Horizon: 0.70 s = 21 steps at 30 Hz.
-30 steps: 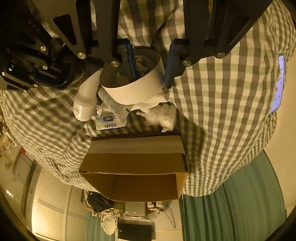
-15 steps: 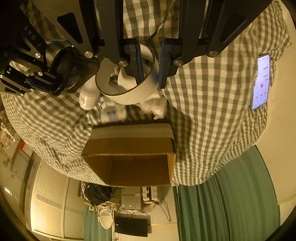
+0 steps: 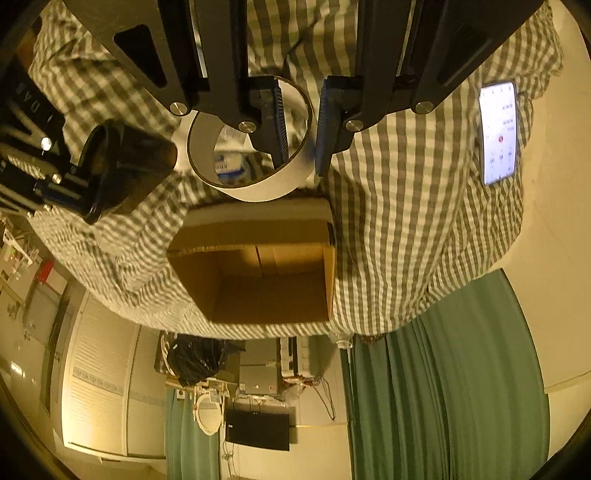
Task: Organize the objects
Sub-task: 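Carry the tape roll and black object into the cardboard box and release both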
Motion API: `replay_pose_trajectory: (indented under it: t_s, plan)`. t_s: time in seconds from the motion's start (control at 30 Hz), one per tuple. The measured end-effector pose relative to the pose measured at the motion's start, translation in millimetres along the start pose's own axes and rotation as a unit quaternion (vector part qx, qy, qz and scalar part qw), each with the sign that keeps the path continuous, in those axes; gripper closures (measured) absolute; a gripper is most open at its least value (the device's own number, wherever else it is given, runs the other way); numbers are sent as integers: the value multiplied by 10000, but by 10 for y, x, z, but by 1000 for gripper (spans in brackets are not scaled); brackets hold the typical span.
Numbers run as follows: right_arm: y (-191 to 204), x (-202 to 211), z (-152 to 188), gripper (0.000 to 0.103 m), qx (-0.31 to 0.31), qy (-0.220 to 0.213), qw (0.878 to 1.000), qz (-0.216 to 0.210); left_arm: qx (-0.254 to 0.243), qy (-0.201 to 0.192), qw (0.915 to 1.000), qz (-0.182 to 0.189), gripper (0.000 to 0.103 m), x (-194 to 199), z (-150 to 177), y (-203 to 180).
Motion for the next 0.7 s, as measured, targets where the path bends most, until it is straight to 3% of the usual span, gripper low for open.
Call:
replay_pose_trajectory:
  t_s: [0.23,0.7]
  plan:
    - [-116,3,-546,90,140,-347,9991,217,-20,-201,9998,-4,88,7,-354,63]
    - [-350,-432,-1397,90,-88,-516,9982,295,22,-434,9988,211,88,-320,-1210,199]
Point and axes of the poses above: each gripper's, at about its wrist camera, not at the fingertips, and x roughly against the way its jaws point, y to its left, z to its underside, the point moved 3 cm from there along -x, roughly the way its jaws point, and after that the axes turned 15 degrees about z, right-handed, at the moved point
